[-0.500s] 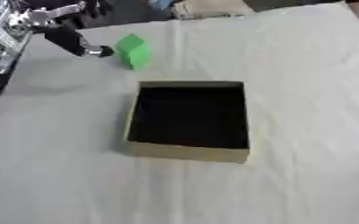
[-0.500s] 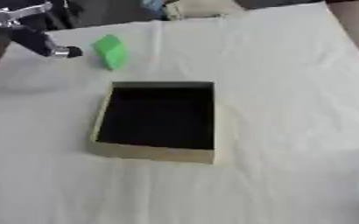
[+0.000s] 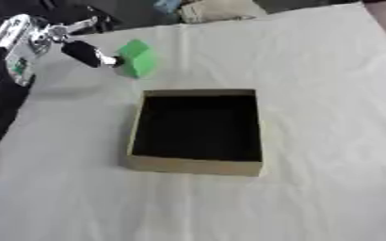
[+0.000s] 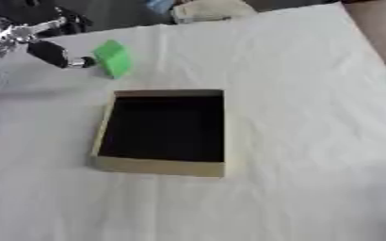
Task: Pick up objects on the table and place them in the box.
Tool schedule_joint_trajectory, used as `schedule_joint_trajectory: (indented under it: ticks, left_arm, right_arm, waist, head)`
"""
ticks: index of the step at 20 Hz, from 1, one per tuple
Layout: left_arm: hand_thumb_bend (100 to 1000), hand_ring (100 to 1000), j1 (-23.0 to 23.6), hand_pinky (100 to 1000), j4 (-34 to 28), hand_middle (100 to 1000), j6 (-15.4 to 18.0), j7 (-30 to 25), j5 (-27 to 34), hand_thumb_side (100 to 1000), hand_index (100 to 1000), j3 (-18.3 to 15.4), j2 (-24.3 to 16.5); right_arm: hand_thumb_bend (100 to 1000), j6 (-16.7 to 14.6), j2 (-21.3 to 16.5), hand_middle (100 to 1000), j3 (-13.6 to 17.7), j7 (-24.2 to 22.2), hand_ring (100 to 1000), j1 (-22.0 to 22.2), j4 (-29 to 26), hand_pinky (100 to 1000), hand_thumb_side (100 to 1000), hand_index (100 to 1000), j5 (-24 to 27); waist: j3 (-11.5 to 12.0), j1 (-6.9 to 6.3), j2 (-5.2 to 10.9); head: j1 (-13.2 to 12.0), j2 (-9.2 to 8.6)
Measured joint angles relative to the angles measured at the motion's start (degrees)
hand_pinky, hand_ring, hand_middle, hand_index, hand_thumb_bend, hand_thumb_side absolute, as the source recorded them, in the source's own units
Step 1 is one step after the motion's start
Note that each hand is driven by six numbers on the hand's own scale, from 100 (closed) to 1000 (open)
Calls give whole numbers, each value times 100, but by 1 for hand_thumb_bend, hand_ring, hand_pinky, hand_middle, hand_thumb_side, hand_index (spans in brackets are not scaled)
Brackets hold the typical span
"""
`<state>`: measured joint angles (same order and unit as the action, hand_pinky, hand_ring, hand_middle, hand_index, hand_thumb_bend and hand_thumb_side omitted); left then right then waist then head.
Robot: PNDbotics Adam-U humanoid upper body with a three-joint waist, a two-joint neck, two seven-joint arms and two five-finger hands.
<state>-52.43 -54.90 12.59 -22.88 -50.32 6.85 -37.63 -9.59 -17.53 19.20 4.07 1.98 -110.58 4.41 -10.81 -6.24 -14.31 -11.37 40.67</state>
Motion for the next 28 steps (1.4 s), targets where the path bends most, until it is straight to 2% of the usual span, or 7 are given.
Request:
schedule_joint_trajectory:
  ticks: [8,21,24,28]
  left_arm:
    - [414,739,-93,753,623,753,-333,357,-197,631,937,-115,296]
    - [323,715,-89,745,865,735,-495,694,127,634,925,-139,441]
    - [269,700,-61,742,888,716,-485,698,183,603,907,-109,480]
    - [126,664,-57,730,886,671,-462,678,193,512,877,-104,481]
  right_arm:
    - [100,-9,-11,785,-25,-43,840,-18,2,806,645,894,21]
    - [100,-20,-11,785,-54,-77,841,-49,4,807,652,894,23]
    - [100,-20,-11,785,-55,-80,841,-50,4,807,652,894,23]
    - [100,-17,-11,785,-55,-85,841,-52,4,807,653,893,23]
  waist:
    - [-64,-1,-1]
    - [-132,-18,-52]
    - [-139,-18,-57]
    - [-146,-18,-58]
  head:
    - [-2,-49]
    - [-10,-96]
    - [-10,-97]
    - [-11,-97]
